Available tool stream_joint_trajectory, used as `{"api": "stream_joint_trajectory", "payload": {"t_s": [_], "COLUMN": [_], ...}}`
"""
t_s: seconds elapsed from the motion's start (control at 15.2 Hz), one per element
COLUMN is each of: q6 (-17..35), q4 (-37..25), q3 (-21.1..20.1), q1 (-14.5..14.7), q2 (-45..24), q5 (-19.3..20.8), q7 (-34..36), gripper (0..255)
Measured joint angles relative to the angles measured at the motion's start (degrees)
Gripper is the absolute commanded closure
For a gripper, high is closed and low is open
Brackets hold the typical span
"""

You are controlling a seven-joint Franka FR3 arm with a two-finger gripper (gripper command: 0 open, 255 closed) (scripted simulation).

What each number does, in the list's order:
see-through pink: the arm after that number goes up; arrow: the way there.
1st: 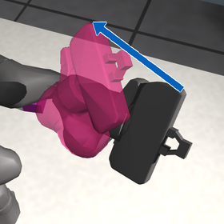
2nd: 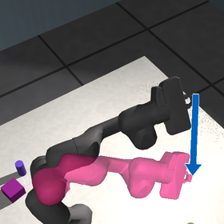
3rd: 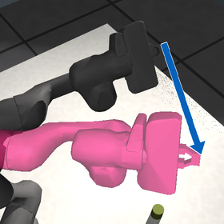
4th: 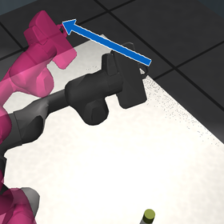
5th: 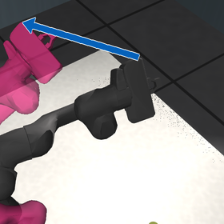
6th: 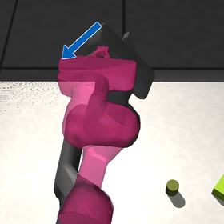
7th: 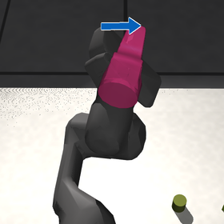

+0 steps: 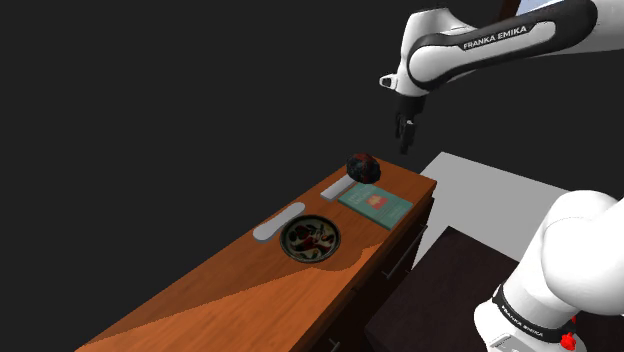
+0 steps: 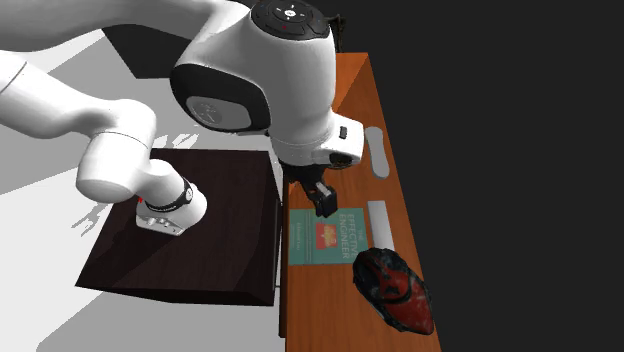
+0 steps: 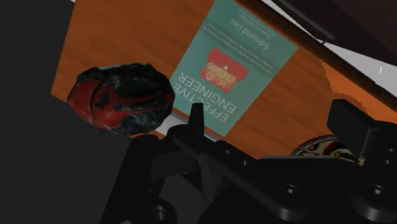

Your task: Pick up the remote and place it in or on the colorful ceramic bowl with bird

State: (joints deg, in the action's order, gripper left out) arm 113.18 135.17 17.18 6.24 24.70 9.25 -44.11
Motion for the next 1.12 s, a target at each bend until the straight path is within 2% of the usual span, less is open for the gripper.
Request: {"api": "stream_joint_trajectory", "payload": {"t_s": [0.33,0.59,0.86,1.12], "q6": [7.29,11.76,14.94,17.06], "q4": [-3.57,-7.66,-12.52,-18.57], "q3": [4.26,5.78,5.71,3.76], "q1": [2.58,4.26,4.41,3.46], "q2": [-11.38,-20.88,-30.25,-39.66], "q5": [-2.61,-6.69,-11.50,-15.84], "q7": [-12.41,-22.23,-32.45,-41.54], "gripper": [0,0,0,0]}}
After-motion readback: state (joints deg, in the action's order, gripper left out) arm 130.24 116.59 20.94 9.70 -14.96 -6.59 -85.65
